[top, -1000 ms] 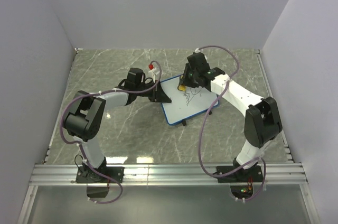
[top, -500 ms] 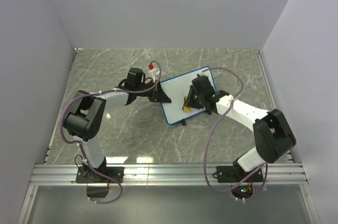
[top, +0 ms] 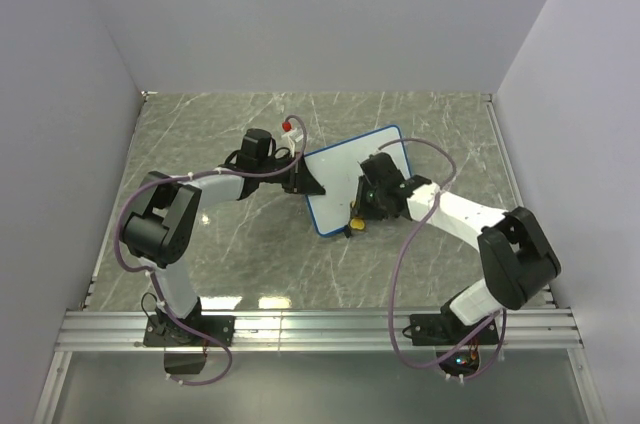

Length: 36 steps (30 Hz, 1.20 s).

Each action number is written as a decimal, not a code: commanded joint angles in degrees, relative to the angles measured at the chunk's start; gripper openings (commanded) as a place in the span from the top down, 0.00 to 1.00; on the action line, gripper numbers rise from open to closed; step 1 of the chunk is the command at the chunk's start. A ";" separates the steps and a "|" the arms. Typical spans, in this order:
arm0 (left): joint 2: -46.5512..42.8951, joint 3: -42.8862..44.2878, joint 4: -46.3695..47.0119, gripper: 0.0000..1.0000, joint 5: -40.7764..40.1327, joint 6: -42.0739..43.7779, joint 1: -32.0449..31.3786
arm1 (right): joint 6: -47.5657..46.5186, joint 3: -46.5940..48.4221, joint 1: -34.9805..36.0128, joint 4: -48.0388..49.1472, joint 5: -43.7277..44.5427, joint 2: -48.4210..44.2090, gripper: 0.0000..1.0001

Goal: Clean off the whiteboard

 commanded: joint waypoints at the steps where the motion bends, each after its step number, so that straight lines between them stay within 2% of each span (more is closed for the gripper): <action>1: 1.08 -1.67 -10.94 1.00 -5.27 1.83 -2.09 | -3.10 9.91 0.04 -2.83 1.52 3.49 1.00; 7: 1.70 -0.97 -11.29 1.00 -5.36 1.91 -2.71 | -5.56 23.28 -2.33 -6.26 1.52 11.66 1.00; 11: 1.96 -0.18 -12.52 1.00 -5.54 2.70 -2.71 | -6.71 26.55 -4.53 -7.32 1.52 15.88 1.00; 17: 2.05 0.09 -13.05 1.00 -5.45 3.14 -2.71 | -6.62 20.68 -6.99 -5.39 1.25 15.63 1.00; 21: 2.23 -0.08 -13.05 1.00 -5.36 2.97 -2.71 | -5.48 14.45 -7.70 -2.76 1.08 13.08 1.00; 27: 2.40 0.18 -13.31 1.00 -5.54 2.79 -2.71 | -3.64 10.13 -8.05 -1.17 -1.03 9.74 1.00; 30: 2.58 0.44 -13.23 1.00 -5.71 2.79 -2.71 | -2.14 7.67 -7.09 0.76 -2.87 7.54 1.00; 36: 2.84 1.14 -13.23 1.00 -5.98 2.53 -2.71 | 0.49 6.26 -0.50 1.12 -4.28 5.78 1.00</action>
